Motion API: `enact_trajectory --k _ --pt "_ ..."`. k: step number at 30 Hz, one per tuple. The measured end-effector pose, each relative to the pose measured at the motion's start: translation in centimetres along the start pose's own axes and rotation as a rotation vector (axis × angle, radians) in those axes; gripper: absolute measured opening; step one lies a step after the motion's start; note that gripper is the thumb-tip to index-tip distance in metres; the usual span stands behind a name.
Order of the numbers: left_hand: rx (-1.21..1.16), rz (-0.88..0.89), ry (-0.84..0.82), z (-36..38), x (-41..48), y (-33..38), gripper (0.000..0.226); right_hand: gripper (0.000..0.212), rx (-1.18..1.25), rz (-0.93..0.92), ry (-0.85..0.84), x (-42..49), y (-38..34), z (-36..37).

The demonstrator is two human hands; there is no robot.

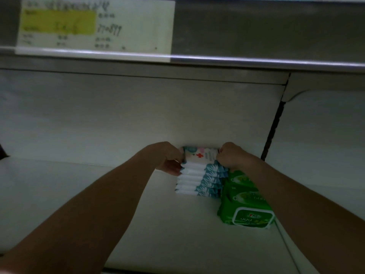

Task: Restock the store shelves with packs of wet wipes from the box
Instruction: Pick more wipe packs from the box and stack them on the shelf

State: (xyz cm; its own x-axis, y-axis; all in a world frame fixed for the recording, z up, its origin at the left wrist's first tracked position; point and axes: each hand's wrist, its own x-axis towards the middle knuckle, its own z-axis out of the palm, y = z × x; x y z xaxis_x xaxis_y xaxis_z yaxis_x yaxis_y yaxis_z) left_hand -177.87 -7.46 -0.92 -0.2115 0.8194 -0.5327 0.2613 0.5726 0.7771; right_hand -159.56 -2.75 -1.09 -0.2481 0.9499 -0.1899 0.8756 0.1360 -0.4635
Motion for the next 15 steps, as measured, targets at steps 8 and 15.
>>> enact_trajectory --k 8,15 --pt "0.019 -0.015 -0.029 0.11 -0.83 -0.16 0.023 0.033 -0.010 0.020 0.022 0.09 0.08 0.48" --pt "0.020 -0.004 0.040 0.19 -0.39 -0.73 0.020 0.033 -0.024 0.008 0.079 0.04 -0.43 0.34"
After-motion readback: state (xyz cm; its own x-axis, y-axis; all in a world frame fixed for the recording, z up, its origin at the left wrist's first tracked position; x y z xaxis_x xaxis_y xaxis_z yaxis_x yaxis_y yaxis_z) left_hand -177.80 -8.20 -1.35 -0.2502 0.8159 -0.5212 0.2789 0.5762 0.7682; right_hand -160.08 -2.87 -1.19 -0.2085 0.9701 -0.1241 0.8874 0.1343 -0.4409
